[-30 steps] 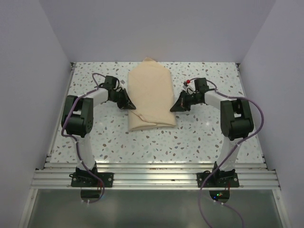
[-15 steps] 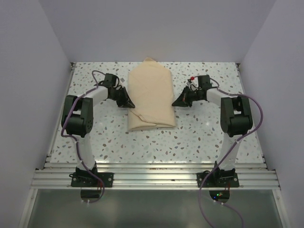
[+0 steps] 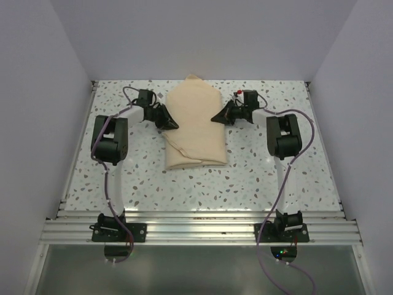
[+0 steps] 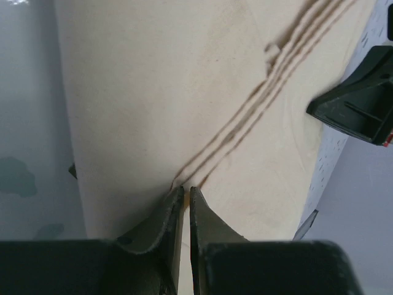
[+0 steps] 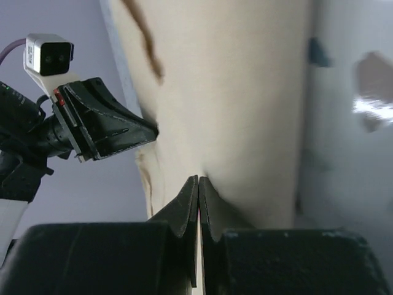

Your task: Prepare the surgical pack

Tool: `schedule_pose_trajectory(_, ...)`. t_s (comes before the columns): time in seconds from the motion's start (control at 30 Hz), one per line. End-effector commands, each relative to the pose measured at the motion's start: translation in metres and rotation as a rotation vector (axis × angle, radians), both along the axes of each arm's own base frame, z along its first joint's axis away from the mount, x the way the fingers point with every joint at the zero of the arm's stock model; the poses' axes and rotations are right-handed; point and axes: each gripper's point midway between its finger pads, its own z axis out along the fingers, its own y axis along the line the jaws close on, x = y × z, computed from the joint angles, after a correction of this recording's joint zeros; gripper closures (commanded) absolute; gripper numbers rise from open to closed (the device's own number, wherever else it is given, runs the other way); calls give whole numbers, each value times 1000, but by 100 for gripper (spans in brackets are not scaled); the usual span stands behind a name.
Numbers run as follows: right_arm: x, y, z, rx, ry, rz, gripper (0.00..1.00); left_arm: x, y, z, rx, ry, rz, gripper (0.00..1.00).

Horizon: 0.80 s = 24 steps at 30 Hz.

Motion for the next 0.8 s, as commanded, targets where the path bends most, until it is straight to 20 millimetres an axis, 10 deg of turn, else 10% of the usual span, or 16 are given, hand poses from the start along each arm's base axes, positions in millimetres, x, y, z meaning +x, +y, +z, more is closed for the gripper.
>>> schedule_pose_trajectory(0.0,22,5,-8,66,-6,-32,100,16,4,-10,-52,-11,21,87)
schedule_pose_trajectory(0.77,132,-15,-44,-86,-97,-329,94,141,28,-9,-210,-196,230,80)
